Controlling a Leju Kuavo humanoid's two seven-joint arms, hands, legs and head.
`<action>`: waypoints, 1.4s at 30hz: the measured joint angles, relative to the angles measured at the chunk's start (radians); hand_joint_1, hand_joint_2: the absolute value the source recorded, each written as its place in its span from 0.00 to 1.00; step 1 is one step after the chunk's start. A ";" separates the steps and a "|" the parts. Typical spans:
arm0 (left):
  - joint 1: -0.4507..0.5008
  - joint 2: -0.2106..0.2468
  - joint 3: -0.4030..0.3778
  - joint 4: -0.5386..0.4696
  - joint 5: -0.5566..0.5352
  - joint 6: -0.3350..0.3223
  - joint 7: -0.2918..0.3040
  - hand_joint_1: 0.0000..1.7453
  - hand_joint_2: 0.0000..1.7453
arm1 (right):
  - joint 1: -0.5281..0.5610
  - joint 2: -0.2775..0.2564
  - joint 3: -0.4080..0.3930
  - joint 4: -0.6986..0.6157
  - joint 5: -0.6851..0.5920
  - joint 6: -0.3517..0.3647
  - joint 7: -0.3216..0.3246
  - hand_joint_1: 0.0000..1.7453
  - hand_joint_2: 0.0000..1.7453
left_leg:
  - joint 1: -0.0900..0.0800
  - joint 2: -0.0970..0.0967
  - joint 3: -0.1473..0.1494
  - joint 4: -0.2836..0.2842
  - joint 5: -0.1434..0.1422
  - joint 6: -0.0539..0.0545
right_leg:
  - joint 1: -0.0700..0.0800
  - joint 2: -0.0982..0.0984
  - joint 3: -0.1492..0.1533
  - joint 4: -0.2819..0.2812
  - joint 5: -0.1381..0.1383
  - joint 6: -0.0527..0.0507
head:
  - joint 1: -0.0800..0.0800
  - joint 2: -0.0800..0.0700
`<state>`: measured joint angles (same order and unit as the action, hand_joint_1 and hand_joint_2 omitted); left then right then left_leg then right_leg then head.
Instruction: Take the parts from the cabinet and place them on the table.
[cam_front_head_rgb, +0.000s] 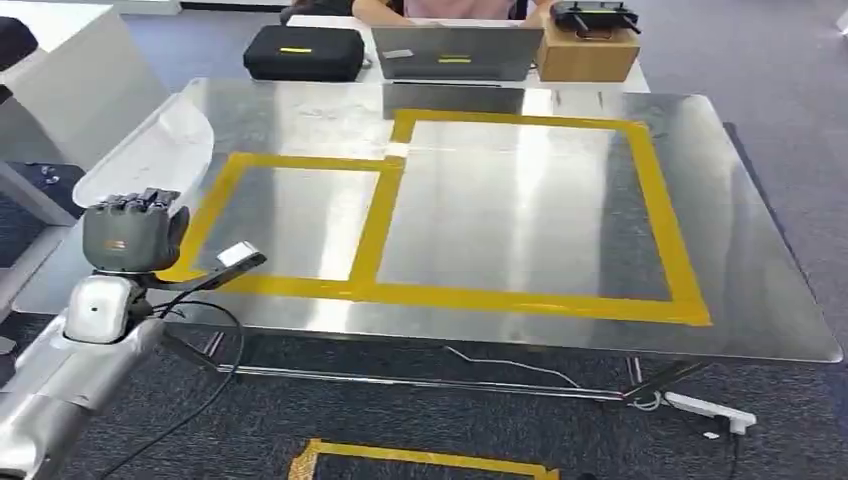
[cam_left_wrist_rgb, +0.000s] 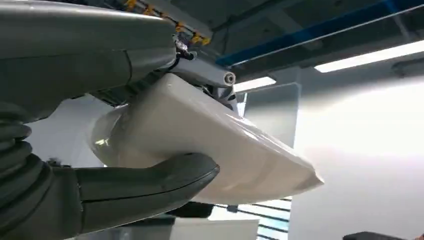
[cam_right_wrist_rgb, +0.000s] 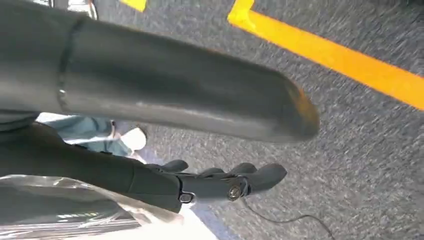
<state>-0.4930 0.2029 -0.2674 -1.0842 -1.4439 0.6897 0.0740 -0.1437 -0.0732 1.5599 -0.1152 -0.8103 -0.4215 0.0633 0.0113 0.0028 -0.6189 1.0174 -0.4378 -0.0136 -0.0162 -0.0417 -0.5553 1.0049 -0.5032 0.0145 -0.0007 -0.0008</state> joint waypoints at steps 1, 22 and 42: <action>0.000 0.000 0.000 0.002 -0.001 -0.001 0.000 1.00 1.00 | 0.001 0.000 0.000 0.000 0.000 0.001 0.000 0.00 0.00 | -0.001 0.000 0.000 0.000 -0.001 0.003 | -0.001 0.000 0.002 -0.003 0.001 0.001 | -0.001 0.000; -0.064 -0.056 -0.129 0.255 0.259 -0.126 -0.256 0.00 0.00 | -0.015 0.002 0.000 0.000 0.028 0.031 0.023 0.00 0.00 | -0.007 0.001 0.001 0.001 -0.002 0.022 | -0.005 0.003 0.007 -0.017 0.010 0.034 | -0.002 0.000; -0.058 -0.048 -0.148 0.253 0.385 -0.061 -0.345 0.00 0.00 | -0.026 0.002 0.000 0.000 0.057 0.041 0.031 0.00 0.00 | -0.013 0.001 0.000 0.007 -0.007 0.031 | -0.012 0.002 0.009 -0.019 0.011 0.042 | -0.002 0.000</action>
<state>-0.5509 0.1549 -0.4158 -0.8312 -1.0586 0.6287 -0.2708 -0.1700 -0.0710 1.5602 -0.1156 -0.7534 -0.3803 0.0946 -0.0021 0.0034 -0.6191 1.0240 -0.4450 0.0170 -0.0279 -0.0401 -0.5463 0.9860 -0.4925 0.0561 -0.0023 -0.0008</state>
